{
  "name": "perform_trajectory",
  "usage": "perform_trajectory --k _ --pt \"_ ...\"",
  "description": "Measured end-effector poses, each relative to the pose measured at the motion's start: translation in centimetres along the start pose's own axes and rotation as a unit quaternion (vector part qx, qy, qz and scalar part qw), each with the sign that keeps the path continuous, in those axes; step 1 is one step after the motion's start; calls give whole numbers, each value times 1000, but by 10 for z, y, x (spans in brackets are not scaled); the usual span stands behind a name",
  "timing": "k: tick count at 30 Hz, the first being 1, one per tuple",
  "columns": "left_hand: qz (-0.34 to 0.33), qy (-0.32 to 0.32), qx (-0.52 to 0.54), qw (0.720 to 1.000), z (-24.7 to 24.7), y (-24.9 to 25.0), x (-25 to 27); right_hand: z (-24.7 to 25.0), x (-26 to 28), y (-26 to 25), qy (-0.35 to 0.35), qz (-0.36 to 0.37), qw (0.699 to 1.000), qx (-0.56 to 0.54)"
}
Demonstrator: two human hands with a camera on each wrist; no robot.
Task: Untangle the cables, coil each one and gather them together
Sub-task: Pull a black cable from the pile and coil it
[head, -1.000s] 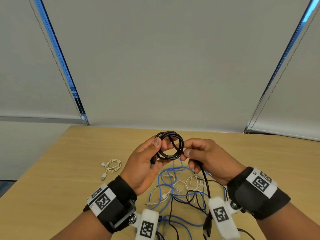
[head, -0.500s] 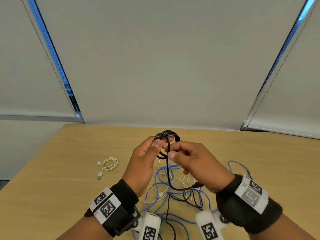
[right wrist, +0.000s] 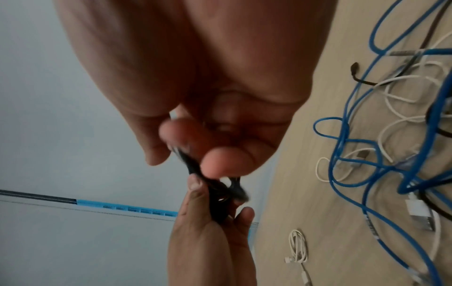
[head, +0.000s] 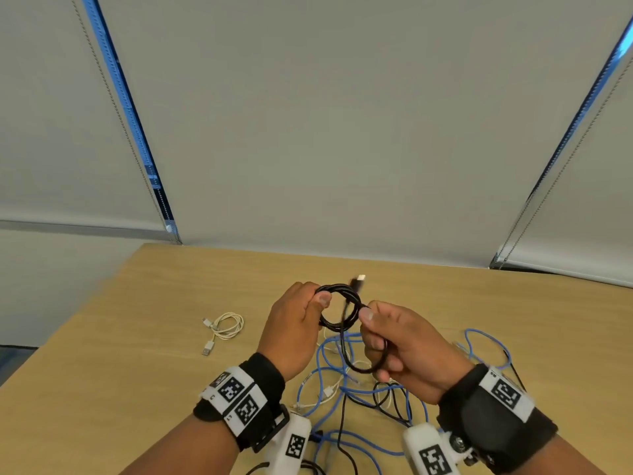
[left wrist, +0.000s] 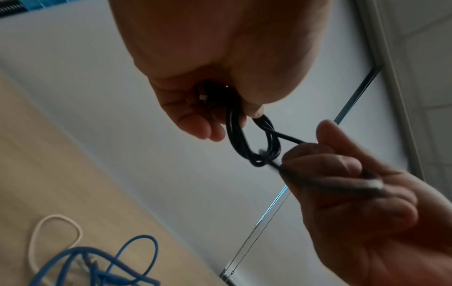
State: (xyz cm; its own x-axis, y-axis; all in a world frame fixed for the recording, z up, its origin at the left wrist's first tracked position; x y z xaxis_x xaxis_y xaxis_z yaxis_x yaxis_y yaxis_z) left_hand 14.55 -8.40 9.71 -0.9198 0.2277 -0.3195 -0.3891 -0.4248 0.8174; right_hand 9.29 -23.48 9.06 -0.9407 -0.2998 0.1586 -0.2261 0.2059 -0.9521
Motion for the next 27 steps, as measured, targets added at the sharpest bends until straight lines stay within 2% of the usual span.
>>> perform_trajectory --k 1,3,5,8,9,11,12,13,15,17,20,22,25,27 --pt "15 7 17 1000 1 -3 -2 0 0 2 -7 -1 1000 14" --pt "70 31 83 994 6 -11 -6 3 0 6 -11 -7 994 110" --pt "118 55 166 977 12 -19 -10 5 0 12 -20 -21 976 215" --pt "154 68 259 951 17 -20 -15 11 -1 23 -21 -44 960 274" --pt "166 67 281 943 19 -19 -15 16 -1 22 -4 -38 946 321" --pt "186 69 329 923 23 -18 -15 28 -2 16 43 -15 892 450" --pt "197 71 359 909 24 -18 -15 31 -3 12 62 -5 875 480" --pt "210 72 396 891 25 -19 -15 34 -4 8 81 5 875 478" --pt "247 59 468 847 19 -20 -11 37 -6 -3 117 43 893 433" --pt "289 18 491 821 5 -19 -4 38 -7 -14 161 96 912 365" --pt "314 -21 462 829 -15 -22 6 34 -10 -23 185 155 942 234" --pt "294 12 456 840 -14 -27 4 32 -12 -21 184 163 954 174" --pt "255 67 483 835 1 -30 -4 33 -14 -13 177 144 966 123" --pt "237 71 484 839 6 -28 -7 35 -15 -7 173 127 970 111"
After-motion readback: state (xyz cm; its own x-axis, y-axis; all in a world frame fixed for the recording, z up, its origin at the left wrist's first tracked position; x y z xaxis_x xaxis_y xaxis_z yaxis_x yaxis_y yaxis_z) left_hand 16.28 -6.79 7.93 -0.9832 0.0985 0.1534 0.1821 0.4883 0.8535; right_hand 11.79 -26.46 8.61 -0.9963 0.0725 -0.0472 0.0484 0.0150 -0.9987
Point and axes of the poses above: each hand's wrist, its own x-axis away from the middle knuckle, its own z-axis out of the back of the hand, y = z × x, the point moved 8 cm from there along -x, towards the middle knuckle, and after that the axes turned 1 degree about -y, right-handed, at the moved point
